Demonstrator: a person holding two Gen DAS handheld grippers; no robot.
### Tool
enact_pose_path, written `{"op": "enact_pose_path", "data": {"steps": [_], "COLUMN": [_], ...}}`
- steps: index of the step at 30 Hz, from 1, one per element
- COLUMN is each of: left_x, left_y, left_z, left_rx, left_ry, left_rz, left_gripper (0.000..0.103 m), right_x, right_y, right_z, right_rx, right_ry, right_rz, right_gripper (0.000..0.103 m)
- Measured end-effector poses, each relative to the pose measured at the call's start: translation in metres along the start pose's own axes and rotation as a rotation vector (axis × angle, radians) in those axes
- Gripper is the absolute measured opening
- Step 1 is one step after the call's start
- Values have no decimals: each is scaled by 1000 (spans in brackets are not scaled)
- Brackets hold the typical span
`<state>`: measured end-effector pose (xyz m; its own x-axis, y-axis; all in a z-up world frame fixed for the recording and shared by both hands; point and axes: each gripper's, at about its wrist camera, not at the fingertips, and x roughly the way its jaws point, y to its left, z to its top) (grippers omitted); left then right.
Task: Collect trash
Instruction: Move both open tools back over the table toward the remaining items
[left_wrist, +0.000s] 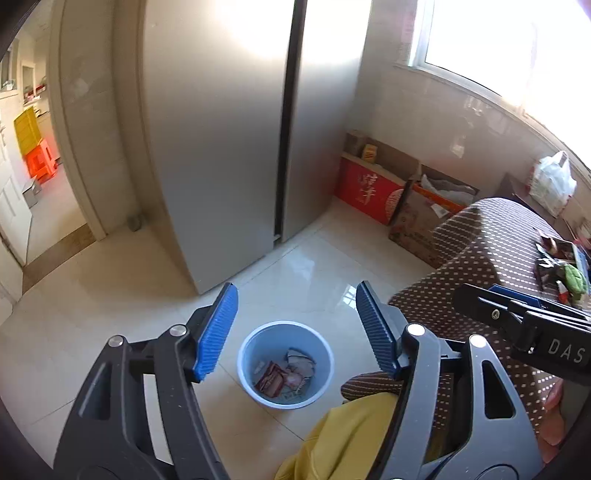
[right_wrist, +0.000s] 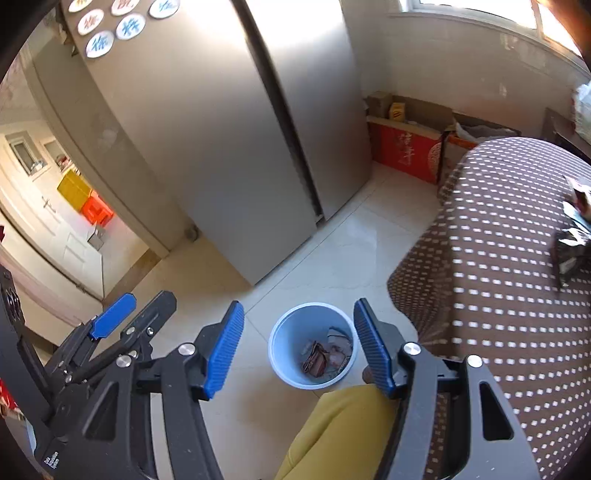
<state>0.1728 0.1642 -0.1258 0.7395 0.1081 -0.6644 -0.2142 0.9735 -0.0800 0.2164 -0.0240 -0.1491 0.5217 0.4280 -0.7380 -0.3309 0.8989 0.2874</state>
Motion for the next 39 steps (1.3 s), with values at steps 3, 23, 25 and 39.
{"op": "enact_pose_path", "data": {"steps": [3,23,25,39], "left_x": [-3,8,10,20], "left_y": [-18,-161,-173,-218], "left_z": [2,1,1,8], "left_rx": [29,216,231,296], "left_ry": [-5,33,38,52], "left_rz": [-25,-218,-237,-315], "left_gripper": [67,70,70,79], "right_x": [-11,-93,-96,-90], "right_y": [-15,-190,-204,-268], "right_z": [1,-17,-20,-1], "right_rx": [31,375,403,529], "right_ry": [-16,-143,-143,-178], "right_rz": [-9,-221,-231,-268], "right_gripper": [61,61,61,39]}}
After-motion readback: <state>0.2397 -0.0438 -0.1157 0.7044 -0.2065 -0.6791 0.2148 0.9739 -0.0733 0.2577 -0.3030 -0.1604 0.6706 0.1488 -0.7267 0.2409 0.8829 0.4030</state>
